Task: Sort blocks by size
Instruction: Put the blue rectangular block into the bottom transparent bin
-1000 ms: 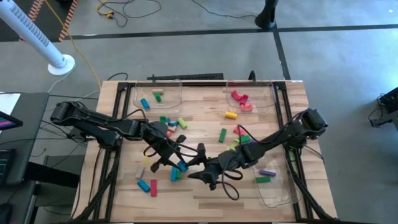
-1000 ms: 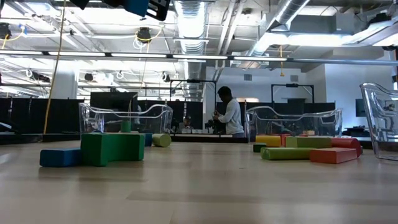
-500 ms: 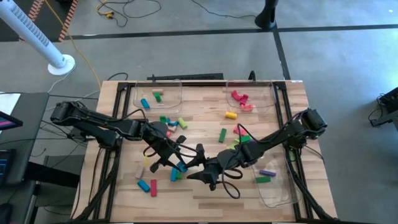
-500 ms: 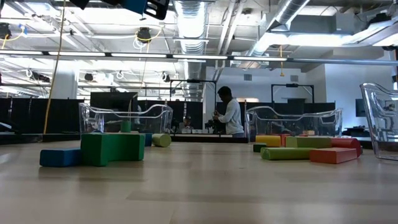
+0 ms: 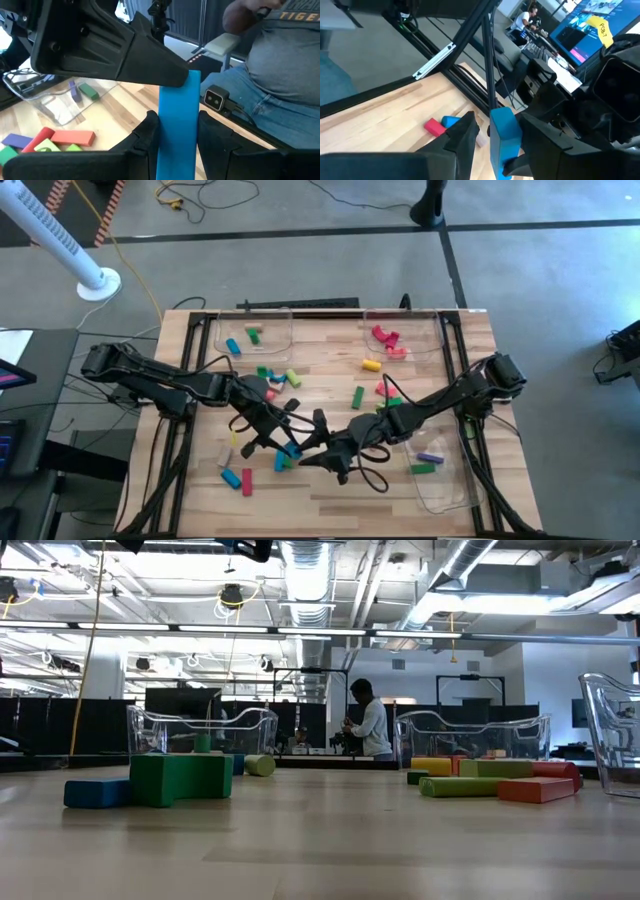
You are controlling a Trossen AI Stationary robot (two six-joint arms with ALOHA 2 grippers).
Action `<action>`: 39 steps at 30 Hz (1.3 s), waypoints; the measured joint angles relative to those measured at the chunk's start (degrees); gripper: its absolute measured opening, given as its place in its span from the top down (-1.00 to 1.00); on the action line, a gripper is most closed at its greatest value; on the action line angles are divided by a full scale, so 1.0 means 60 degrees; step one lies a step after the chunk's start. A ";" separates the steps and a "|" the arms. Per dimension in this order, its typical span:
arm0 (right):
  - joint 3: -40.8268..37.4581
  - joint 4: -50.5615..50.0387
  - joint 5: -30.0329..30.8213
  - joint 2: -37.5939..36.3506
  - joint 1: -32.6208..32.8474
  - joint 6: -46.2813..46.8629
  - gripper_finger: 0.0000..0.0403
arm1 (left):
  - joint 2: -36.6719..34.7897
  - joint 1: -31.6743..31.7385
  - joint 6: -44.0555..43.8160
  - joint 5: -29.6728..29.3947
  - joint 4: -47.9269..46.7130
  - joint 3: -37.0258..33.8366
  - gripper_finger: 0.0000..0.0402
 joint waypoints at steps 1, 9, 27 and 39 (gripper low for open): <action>0.0000 0.0001 -0.0011 0.0000 0.0000 0.0000 0.13 | 0.0001 0.0000 -0.0004 -0.0005 0.0006 0.0000 0.52; -0.0011 0.0111 -0.0552 0.0087 -0.0058 0.0029 0.13 | 0.0794 0.0024 -0.0288 0.0092 0.0825 0.0111 0.52; -0.0011 -0.0371 -0.0188 0.0295 -0.0047 0.0117 0.13 | 0.0914 0.0036 -0.0481 0.0592 -0.0081 0.0277 0.52; -0.0007 -0.0348 -0.0155 0.0291 -0.0055 0.0166 0.43 | 0.0922 0.0033 -0.0439 0.0589 -0.0044 0.0267 0.50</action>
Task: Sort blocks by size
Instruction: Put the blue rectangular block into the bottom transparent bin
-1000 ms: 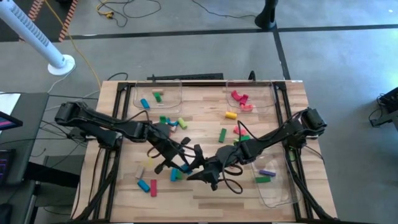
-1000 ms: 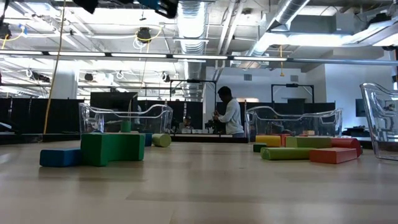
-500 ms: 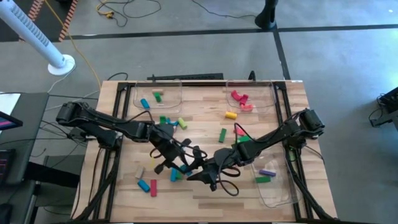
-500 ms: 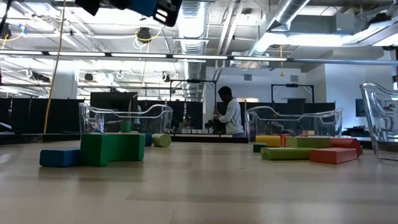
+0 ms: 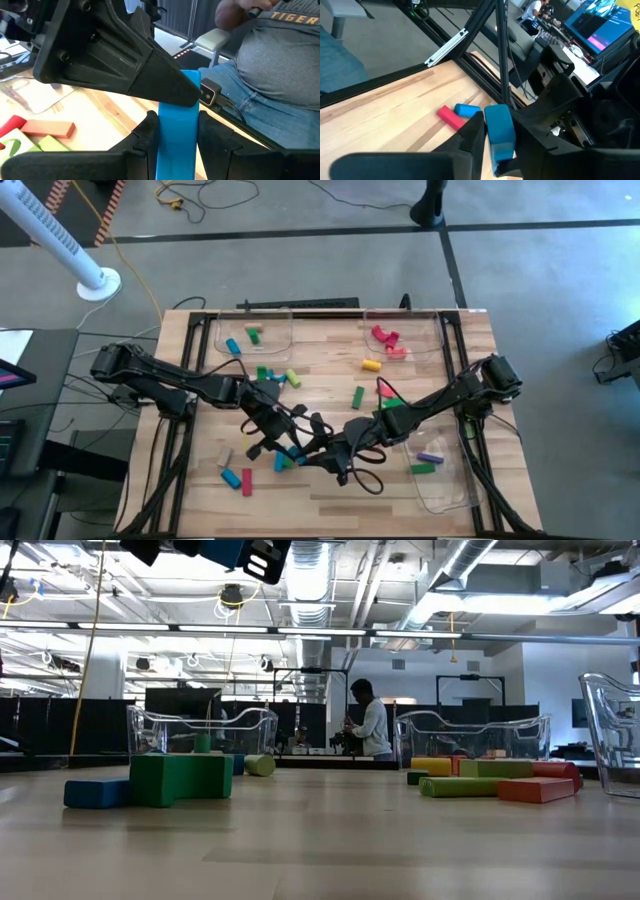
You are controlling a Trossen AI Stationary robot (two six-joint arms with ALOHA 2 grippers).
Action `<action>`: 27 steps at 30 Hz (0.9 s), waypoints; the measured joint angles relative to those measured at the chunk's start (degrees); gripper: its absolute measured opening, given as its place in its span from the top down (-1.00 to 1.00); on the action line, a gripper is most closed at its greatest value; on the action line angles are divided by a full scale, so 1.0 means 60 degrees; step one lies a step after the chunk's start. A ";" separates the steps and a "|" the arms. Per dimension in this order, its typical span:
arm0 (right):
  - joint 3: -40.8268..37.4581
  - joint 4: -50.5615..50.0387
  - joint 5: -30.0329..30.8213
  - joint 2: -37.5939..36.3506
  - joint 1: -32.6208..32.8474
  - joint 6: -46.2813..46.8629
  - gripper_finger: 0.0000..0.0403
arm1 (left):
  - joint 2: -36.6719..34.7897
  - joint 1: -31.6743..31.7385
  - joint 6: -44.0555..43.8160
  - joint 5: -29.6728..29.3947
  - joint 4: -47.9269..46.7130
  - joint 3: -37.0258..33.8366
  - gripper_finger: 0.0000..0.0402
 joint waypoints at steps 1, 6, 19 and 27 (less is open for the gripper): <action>0.0000 -0.0007 0.0000 0.0000 0.0000 -0.0024 0.45 | 0.0000 0.0000 -0.0008 0.0004 -0.0005 -0.0001 0.50; 0.0000 -0.0026 -0.0004 0.0000 0.0000 -0.0027 0.49 | 0.0004 -0.0004 -0.0034 0.0011 -0.0016 -0.0001 0.50; 0.0018 -0.0749 0.1174 -0.0062 0.0387 0.0093 0.51 | 0.0001 0.0004 -0.0462 -0.0131 -0.0279 -0.0001 0.41; -0.0015 -0.3082 0.2612 -0.0948 0.1017 0.1574 0.52 | -0.0967 -0.0006 -0.0347 -0.1017 -0.1831 -0.0005 0.05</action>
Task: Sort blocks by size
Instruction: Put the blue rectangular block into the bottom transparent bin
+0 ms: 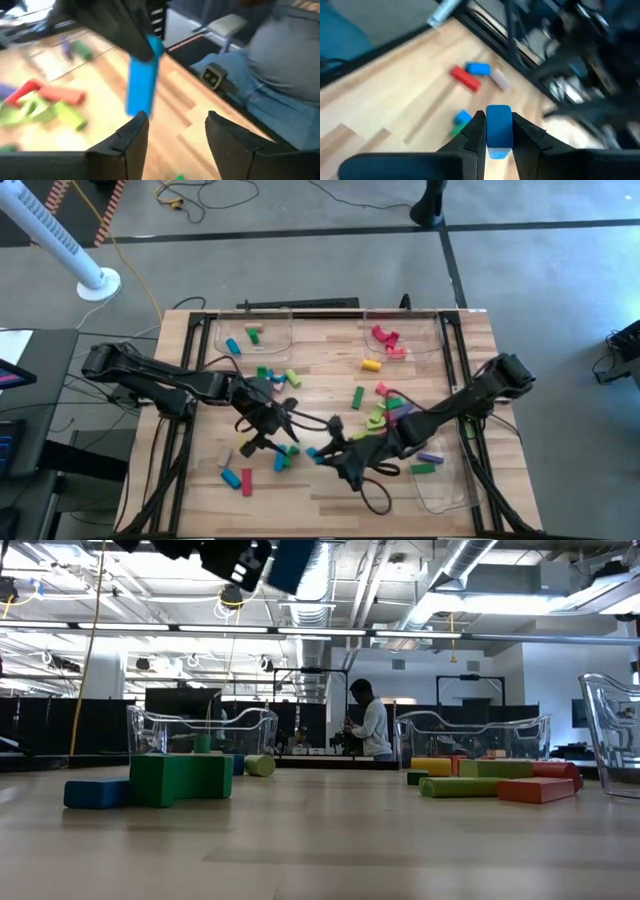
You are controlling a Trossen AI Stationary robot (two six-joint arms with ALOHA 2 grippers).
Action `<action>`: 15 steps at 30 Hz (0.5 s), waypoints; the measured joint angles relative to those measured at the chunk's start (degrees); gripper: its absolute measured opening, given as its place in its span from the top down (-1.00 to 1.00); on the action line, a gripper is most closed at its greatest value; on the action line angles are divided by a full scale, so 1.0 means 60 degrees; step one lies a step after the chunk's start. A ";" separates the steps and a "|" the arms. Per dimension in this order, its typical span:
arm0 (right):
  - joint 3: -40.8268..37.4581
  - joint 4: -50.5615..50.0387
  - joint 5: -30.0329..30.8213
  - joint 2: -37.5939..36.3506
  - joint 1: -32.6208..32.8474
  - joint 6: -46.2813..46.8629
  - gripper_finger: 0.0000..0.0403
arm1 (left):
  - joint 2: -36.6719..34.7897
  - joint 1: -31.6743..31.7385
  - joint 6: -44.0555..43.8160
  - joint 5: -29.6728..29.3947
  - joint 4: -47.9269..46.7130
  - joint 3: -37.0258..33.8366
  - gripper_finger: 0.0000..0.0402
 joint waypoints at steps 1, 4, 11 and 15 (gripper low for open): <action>0.0000 -0.0337 0.0228 -0.0143 0.0079 0.0232 0.52 | -0.0201 0.0004 -0.0040 -0.0230 -0.0286 0.0000 0.03; 0.0004 -0.1625 0.0788 -0.0559 0.0325 0.1113 0.52 | -0.0781 -0.0060 -0.0276 -0.1015 -0.1348 0.0004 0.00; 0.0015 -0.4766 0.1637 -0.1809 0.0834 0.3942 0.52 | -0.1745 -0.0741 -0.1486 -0.3257 -0.3768 -0.0110 0.02; 0.0011 -0.6595 0.1643 -0.2443 0.1008 0.5852 0.52 | -0.2165 -0.1393 -0.2293 -0.4001 -0.4143 -0.0557 0.02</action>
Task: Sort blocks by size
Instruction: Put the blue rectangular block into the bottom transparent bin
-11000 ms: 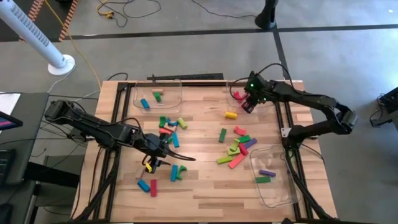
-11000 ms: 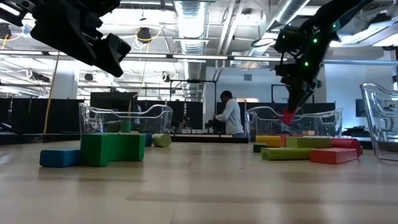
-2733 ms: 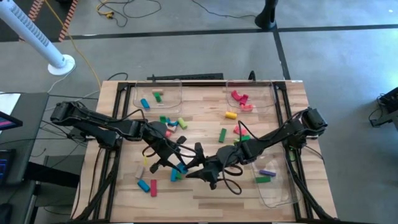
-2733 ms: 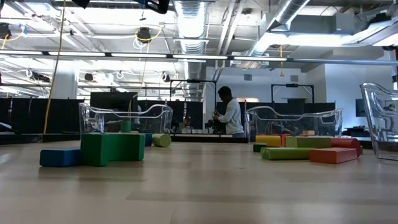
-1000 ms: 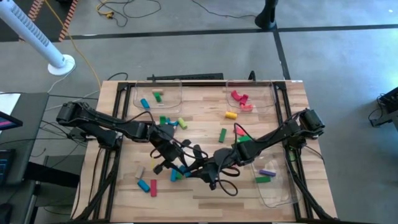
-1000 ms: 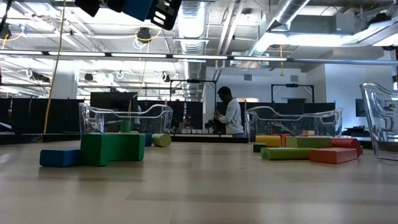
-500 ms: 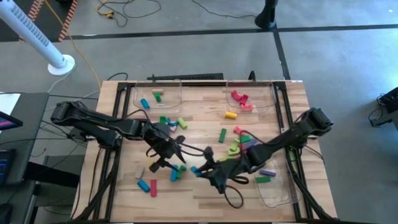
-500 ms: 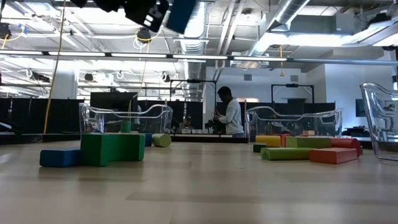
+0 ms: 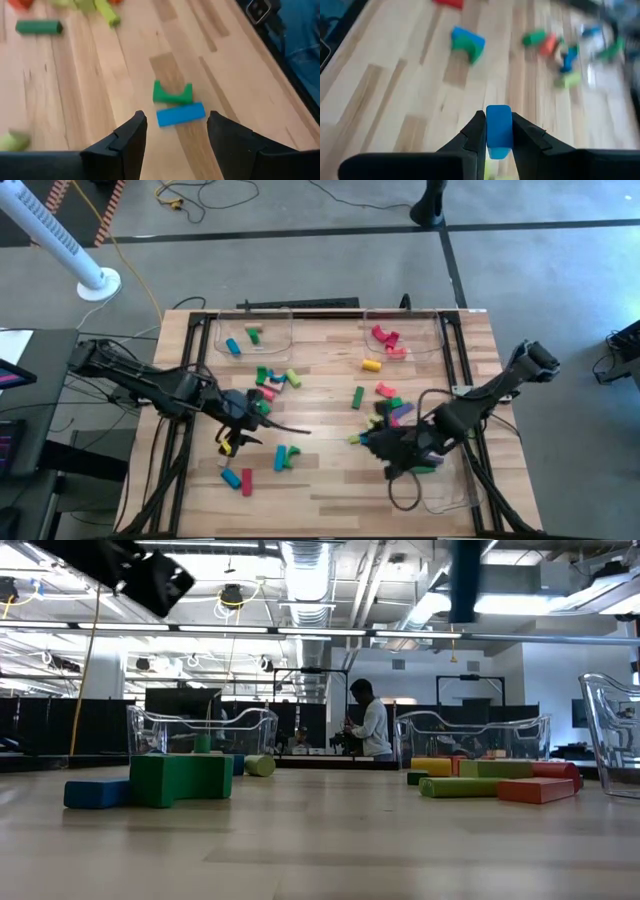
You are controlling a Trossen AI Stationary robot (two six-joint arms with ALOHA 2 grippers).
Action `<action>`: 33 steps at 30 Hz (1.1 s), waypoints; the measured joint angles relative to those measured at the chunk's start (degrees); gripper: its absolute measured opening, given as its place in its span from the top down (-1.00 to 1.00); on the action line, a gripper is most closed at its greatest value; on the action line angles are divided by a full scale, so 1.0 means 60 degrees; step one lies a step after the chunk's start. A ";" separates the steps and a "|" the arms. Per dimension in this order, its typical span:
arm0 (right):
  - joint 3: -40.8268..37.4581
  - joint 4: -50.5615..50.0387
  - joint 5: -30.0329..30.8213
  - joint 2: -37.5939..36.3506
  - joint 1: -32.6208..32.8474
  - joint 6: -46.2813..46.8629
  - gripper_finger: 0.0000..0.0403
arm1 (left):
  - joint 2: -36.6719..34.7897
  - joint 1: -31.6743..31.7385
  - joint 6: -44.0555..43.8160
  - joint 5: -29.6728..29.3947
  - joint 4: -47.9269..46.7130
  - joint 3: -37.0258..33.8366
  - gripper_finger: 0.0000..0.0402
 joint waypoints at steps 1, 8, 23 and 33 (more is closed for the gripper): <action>0.0000 -0.0478 -0.0001 -0.0139 0.0050 0.0521 0.52 | -0.0105 -0.0165 -0.0200 -0.0197 -0.0048 -0.0148 0.02; 0.0000 -0.3045 -0.0239 -0.0683 0.0575 0.3607 0.52 | -0.0604 -0.1159 -0.1527 -0.0917 -0.0166 -0.0959 0.02; 0.0000 -0.5908 -0.1568 -0.0652 0.1603 0.8066 0.52 | -0.0658 -0.2268 -0.2817 -0.1635 -0.0020 -0.1698 0.02; -0.0063 -0.7294 -0.1947 -0.0652 0.2041 1.0289 0.52 | -0.0657 -0.2277 -0.2923 -0.1714 0.0002 -0.1753 0.02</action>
